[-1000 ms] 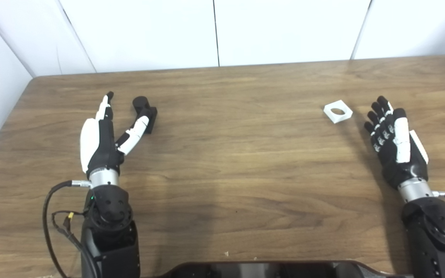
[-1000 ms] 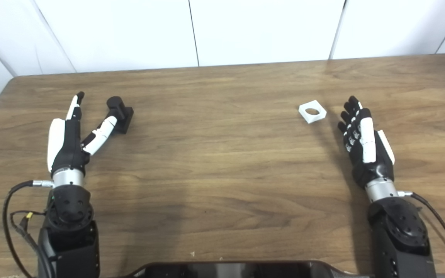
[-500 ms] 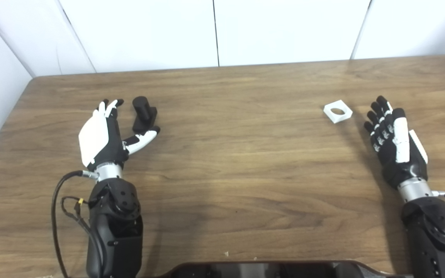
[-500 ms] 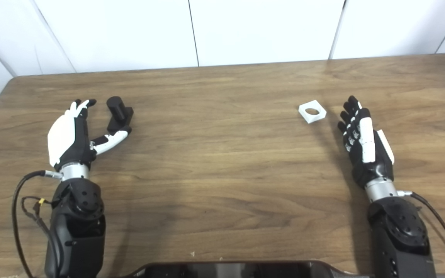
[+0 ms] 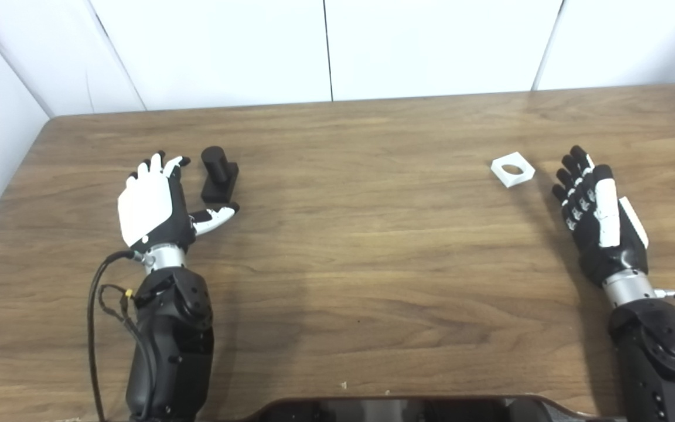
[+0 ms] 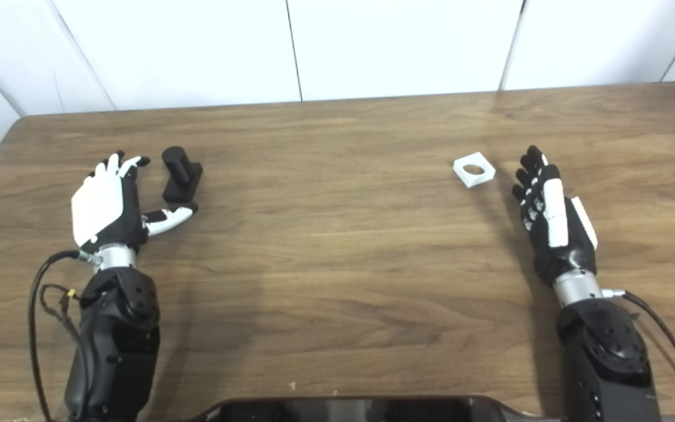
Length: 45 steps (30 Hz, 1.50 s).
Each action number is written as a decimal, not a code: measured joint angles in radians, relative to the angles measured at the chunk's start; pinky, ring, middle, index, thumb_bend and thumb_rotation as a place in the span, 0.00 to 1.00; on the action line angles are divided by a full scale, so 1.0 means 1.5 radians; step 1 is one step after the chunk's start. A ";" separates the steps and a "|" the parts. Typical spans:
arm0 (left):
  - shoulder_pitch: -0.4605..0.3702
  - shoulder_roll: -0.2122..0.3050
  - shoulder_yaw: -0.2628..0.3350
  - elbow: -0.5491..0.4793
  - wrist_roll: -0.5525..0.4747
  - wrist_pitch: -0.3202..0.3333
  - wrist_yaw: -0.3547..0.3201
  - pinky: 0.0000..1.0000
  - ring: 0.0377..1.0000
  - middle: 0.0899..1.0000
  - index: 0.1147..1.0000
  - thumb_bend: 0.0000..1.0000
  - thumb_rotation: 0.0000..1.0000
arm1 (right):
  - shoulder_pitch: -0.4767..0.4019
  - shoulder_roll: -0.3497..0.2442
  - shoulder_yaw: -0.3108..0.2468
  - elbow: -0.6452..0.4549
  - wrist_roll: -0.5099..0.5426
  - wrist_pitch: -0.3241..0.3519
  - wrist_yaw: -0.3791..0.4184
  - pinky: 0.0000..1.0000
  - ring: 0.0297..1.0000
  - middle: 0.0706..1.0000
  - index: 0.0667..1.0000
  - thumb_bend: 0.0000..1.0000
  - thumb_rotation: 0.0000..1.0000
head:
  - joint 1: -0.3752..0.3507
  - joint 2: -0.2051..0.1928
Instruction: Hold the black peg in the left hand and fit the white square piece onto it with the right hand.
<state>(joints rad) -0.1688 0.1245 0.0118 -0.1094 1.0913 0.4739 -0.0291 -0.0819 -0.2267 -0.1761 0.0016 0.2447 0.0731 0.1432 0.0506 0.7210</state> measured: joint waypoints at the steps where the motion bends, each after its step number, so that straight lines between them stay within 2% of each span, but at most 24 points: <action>1: -0.001 0.001 0.000 0.000 0.000 0.000 0.000 1.00 1.00 0.98 0.81 0.79 0.42 | 0.000 0.000 0.000 0.000 0.000 0.000 0.000 1.00 1.00 1.00 1.00 0.53 1.00 | 0.000 -0.001; 17: -0.061 -0.006 0.014 0.084 0.040 0.000 -0.006 1.00 1.00 0.96 0.80 0.78 0.44 | -0.001 -0.001 0.000 0.004 0.000 -0.007 0.005 1.00 1.00 1.00 1.00 0.52 1.00 | -0.002 -0.006; 22: -0.071 -0.018 0.018 0.102 0.048 0.000 -0.006 1.00 1.00 0.95 0.81 0.78 0.44 | -0.001 -0.001 0.000 0.004 0.000 -0.007 0.005 1.00 1.00 1.00 1.00 0.52 1.00 | -0.002 -0.007; 31: -0.087 -0.017 0.020 0.140 0.056 0.000 -0.006 1.00 1.00 0.94 0.80 0.77 0.44 | -0.002 -0.001 0.000 0.006 0.002 -0.009 0.007 1.00 1.00 1.00 1.00 0.53 1.00 | 0.000 -0.007; 45: -0.101 -0.018 0.033 0.145 0.103 -0.001 -0.032 1.00 1.00 0.93 0.76 0.75 0.44 | -0.003 -0.001 -0.001 0.007 0.003 -0.009 0.008 1.00 1.00 1.00 1.00 0.51 1.00 | 0.006 -0.008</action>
<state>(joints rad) -0.3204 0.0971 0.0616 0.1078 1.2461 0.4731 -0.0775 -0.0862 -0.2275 -0.1770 0.0116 0.2492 0.0596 0.1548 0.0598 0.7087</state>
